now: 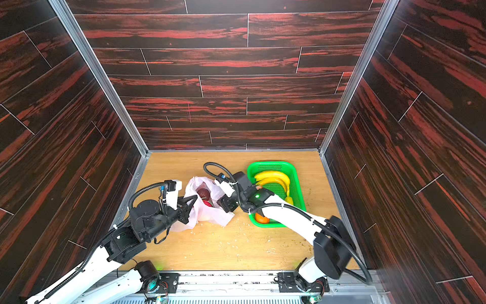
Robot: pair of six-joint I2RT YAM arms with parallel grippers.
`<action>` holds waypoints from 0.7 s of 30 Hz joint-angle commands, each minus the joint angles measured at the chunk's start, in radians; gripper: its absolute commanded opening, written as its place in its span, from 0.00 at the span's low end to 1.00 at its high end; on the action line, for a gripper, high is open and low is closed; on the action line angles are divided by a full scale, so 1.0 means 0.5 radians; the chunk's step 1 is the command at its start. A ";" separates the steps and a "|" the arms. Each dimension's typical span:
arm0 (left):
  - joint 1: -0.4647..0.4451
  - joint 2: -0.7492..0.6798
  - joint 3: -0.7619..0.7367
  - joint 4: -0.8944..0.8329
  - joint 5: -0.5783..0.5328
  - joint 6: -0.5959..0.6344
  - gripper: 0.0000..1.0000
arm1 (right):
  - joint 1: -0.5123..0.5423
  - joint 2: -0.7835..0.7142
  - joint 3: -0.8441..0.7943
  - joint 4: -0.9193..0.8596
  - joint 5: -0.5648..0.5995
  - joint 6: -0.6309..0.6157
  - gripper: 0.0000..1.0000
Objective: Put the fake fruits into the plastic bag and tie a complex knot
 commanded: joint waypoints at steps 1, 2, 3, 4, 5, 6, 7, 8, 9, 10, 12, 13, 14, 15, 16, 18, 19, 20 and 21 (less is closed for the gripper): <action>0.014 -0.021 0.016 -0.025 -0.024 0.010 0.00 | 0.009 0.057 0.074 0.052 0.066 0.073 0.43; 0.018 -0.027 0.031 -0.051 -0.039 0.017 0.00 | 0.010 0.037 0.091 0.037 0.054 0.078 0.27; 0.021 -0.034 0.043 -0.071 -0.044 0.022 0.00 | 0.010 0.001 0.092 0.031 0.048 0.081 0.17; 0.030 -0.043 0.059 -0.089 -0.051 0.023 0.00 | 0.009 -0.052 0.092 0.022 0.040 0.081 0.05; 0.040 -0.052 0.078 -0.114 -0.045 0.029 0.00 | 0.009 -0.116 0.093 0.007 0.028 0.081 0.00; 0.053 -0.056 0.107 -0.141 -0.038 0.034 0.00 | 0.006 -0.169 0.109 -0.030 0.035 0.100 0.00; 0.071 -0.061 0.143 -0.173 -0.018 0.046 0.00 | -0.010 -0.222 0.153 -0.110 0.033 0.121 0.00; 0.088 -0.065 0.182 -0.204 -0.004 0.060 0.00 | -0.033 -0.259 0.207 -0.200 0.007 0.135 0.00; 0.111 -0.068 0.230 -0.241 0.012 0.079 0.00 | -0.068 -0.295 0.281 -0.316 -0.046 0.143 0.00; 0.140 -0.069 0.286 -0.277 0.034 0.098 0.00 | -0.106 -0.323 0.358 -0.427 -0.112 0.153 0.00; 0.210 -0.057 0.393 -0.347 0.104 0.134 0.00 | -0.168 -0.364 0.498 -0.611 -0.234 0.161 0.00; 0.254 -0.040 0.455 -0.379 0.150 0.147 0.00 | -0.196 -0.383 0.562 -0.689 -0.296 0.163 0.00; 0.295 -0.020 0.504 -0.404 0.194 0.159 0.00 | -0.219 -0.398 0.610 -0.745 -0.342 0.162 0.00; 0.337 0.005 0.561 -0.431 0.248 0.165 0.00 | -0.244 -0.411 0.662 -0.813 -0.404 0.150 0.00; 0.380 0.035 0.612 -0.443 0.307 0.176 0.00 | -0.261 -0.420 0.708 -0.866 -0.430 0.142 0.00; 0.436 0.082 0.685 -0.451 0.383 0.186 0.00 | -0.290 -0.445 0.749 -0.940 -0.454 0.124 0.00; 0.461 0.104 0.712 -0.446 0.423 0.189 0.00 | -0.313 -0.465 0.748 -0.957 -0.471 0.129 0.00; 0.486 0.123 0.728 -0.437 0.458 0.189 0.00 | -0.337 -0.481 0.734 -0.962 -0.485 0.135 0.00; 0.512 0.142 0.734 -0.419 0.499 0.183 0.00 | -0.374 -0.498 0.703 -0.964 -0.511 0.142 0.00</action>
